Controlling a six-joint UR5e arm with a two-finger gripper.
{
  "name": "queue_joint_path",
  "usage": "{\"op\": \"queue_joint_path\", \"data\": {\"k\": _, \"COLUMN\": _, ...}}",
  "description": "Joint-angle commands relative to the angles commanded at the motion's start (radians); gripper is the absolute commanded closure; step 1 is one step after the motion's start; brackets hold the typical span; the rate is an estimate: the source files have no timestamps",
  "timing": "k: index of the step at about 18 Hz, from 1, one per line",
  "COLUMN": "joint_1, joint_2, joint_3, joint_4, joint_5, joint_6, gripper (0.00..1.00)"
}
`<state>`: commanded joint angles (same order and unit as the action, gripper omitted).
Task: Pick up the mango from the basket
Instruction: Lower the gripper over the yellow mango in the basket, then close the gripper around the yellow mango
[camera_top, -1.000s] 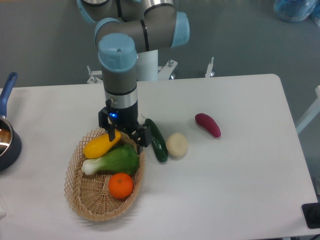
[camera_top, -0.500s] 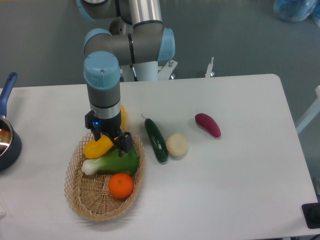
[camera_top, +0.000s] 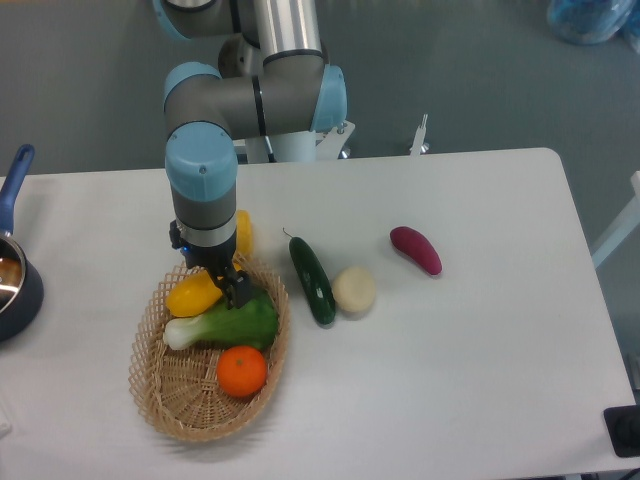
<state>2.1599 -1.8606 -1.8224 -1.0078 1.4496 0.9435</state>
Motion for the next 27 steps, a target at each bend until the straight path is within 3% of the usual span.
{"op": "queue_joint_path", "data": {"k": 7, "joint_1": -0.015, "joint_2": -0.026, "joint_3": 0.005, "joint_4": 0.009, "joint_5": 0.003, "joint_6": -0.023, "gripper": 0.00}}
{"op": "queue_joint_path", "data": {"k": 13, "joint_1": -0.028, "joint_2": -0.038, "joint_3": 0.000, "joint_4": 0.018, "joint_5": 0.006, "joint_6": 0.083, "gripper": 0.00}}
{"op": "queue_joint_path", "data": {"k": 27, "joint_1": -0.049, "joint_2": -0.060, "joint_3": -0.014, "joint_4": 0.023, "joint_5": 0.006, "joint_6": 0.075, "gripper": 0.01}}
